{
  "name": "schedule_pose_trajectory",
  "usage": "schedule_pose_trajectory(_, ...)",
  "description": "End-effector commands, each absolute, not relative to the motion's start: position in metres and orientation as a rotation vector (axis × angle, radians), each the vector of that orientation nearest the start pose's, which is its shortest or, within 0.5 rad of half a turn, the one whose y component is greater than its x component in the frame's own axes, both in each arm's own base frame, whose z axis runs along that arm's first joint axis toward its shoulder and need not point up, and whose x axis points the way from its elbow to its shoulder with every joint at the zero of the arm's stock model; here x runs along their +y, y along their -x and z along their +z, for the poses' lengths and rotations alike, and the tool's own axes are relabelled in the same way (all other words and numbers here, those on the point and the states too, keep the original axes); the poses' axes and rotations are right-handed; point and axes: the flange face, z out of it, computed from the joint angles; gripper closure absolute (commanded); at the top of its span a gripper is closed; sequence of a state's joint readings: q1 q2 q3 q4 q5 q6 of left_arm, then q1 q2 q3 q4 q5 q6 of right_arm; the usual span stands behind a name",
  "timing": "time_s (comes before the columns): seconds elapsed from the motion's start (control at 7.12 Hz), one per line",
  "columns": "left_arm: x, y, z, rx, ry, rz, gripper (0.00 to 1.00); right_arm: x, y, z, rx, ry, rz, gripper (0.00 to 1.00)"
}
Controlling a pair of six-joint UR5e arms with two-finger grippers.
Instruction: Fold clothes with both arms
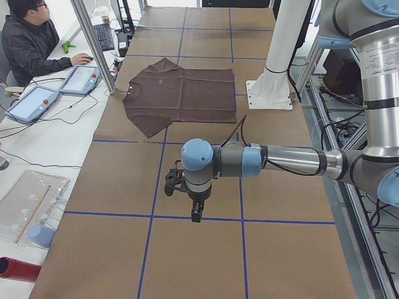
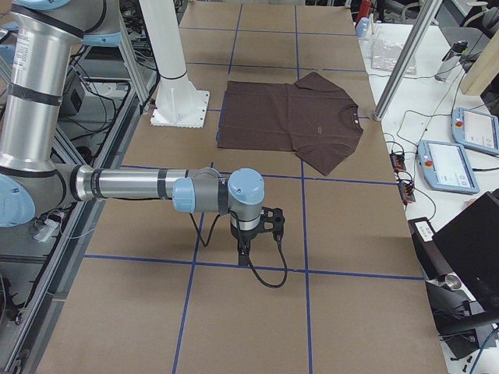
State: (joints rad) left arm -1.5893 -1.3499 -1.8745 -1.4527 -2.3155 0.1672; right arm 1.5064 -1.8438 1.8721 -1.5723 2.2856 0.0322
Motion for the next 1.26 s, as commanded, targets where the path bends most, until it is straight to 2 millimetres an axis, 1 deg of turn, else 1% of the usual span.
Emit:
schedule_pose_trajectory(0.0,-0.394,0.073,0.62,0.749,-0.039,0.13,0.0,-0.384,-0.043,0.631,-0.715,0.005,-0.042,0.0)
schedule_pose_trajectory(0.14,-0.394,0.073,0.619,0.751,-0.044,0.133,0.0,-0.384,-0.044,0.631,-0.709,0.001,-0.044,0.0)
schedule_pose_trajectory(0.28,-0.395,0.073,0.61,0.74,-0.067,0.151,0.0,-0.388,-0.043,0.624,-0.713,-0.012,-0.047,0.0)
schedule_pose_trajectory(0.42,-0.401,0.072,0.602,0.743,-0.119,0.168,0.0,-0.402,-0.042,0.606,-0.716,-0.051,-0.061,0.0)
schedule_pose_trajectory(0.56,-0.409,0.072,0.584,0.736,-0.242,0.213,0.0,-0.425,-0.04,0.564,-0.717,-0.155,-0.099,0.0)
schedule_pose_trajectory(0.7,-0.431,0.072,0.557,0.706,-0.423,0.285,0.0,-0.459,-0.039,0.535,-0.711,-0.242,-0.13,0.0)
schedule_pose_trajectory(0.84,-0.457,0.074,0.533,0.659,-0.599,0.345,0.0,-0.484,-0.036,0.527,-0.722,-0.259,-0.135,0.0)
schedule_pose_trajectory(0.98,-0.499,0.075,0.514,0.632,-0.747,0.398,0.0,-0.492,-0.035,0.524,-0.736,-0.262,-0.137,0.0)
schedule_pose_trajectory(1.12,-0.526,0.074,0.516,0.654,-0.767,0.372,0.0,-0.496,-0.031,0.517,-0.788,-0.262,-0.142,0.0)
